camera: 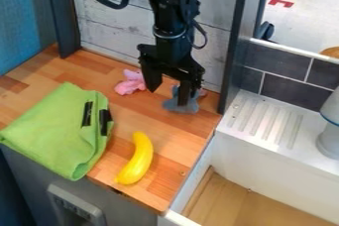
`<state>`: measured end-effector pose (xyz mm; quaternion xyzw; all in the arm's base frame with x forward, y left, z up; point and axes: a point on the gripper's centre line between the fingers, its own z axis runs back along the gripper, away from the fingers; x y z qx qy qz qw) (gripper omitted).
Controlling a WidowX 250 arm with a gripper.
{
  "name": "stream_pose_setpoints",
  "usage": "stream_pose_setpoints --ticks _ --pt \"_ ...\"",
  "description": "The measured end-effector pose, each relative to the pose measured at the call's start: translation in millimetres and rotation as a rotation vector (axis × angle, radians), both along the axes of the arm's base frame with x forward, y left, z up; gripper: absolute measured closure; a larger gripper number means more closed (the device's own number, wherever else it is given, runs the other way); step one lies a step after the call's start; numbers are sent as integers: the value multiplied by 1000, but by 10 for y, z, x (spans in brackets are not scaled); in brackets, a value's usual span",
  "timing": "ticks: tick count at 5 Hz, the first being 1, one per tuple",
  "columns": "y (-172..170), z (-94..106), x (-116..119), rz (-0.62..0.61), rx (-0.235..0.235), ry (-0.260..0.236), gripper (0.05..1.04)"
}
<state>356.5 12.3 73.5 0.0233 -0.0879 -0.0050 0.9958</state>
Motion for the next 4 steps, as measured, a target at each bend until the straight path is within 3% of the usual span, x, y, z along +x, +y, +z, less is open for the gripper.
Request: stream_pose_setpoints --ticks 1,3,4 --pt "-12 -130 -29 -1 -4 34 79" --pt "-147 -132 230 -44 -93 -98 79" --pt "-132 -231 368 -47 -123 -75 79"
